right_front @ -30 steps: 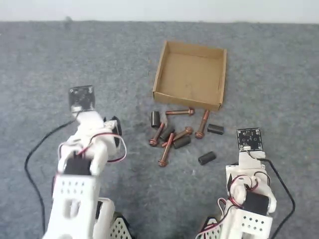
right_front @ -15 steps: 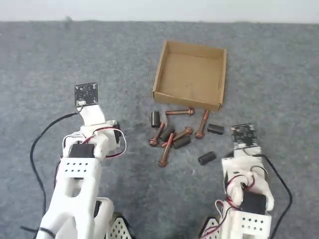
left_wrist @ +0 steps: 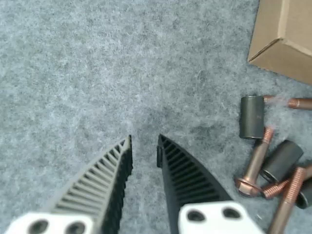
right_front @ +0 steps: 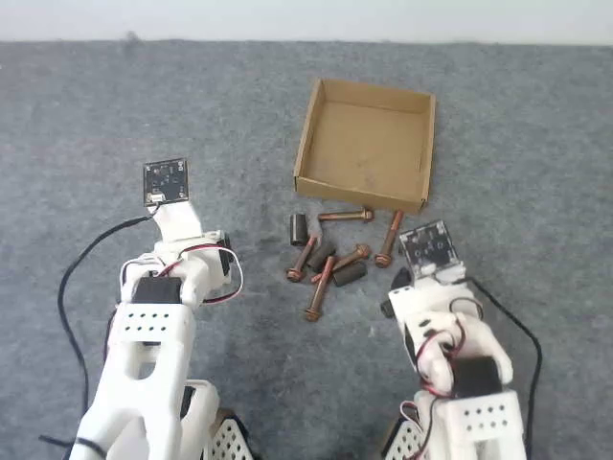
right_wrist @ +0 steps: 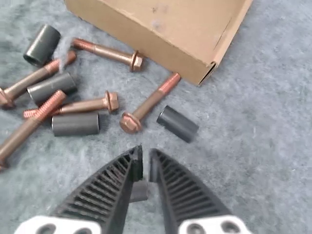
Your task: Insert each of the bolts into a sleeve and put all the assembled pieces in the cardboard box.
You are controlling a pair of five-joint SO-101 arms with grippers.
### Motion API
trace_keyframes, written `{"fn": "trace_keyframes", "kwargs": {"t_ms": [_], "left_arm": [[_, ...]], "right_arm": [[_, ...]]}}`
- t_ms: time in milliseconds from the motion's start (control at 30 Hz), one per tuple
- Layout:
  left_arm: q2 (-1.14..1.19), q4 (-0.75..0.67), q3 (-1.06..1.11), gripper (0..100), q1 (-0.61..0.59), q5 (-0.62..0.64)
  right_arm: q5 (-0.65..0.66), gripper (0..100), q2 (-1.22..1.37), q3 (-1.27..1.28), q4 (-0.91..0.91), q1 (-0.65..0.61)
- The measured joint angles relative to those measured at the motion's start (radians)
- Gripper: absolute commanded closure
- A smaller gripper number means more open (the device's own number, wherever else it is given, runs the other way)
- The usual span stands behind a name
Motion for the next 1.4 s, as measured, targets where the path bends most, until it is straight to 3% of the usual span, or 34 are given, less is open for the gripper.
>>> {"fn": "trace_keyframes", "kwargs": {"t_ms": [233, 500, 1400], "left_arm": [[0.0, 0.0, 0.0, 92, 0.0, 0.0], [0.0, 0.0, 0.0, 92, 0.0, -0.075], [0.0, -0.051, 0.0, 92, 0.0, -0.095]], "right_arm": [[0.0, 89.7, 0.45, -0.176, -0.172, 0.005], [0.15, 89.6, 0.875, -0.298, -0.284, 0.034], [0.35, 89.6, 1.438, -0.689, -0.308, 0.109]]}}
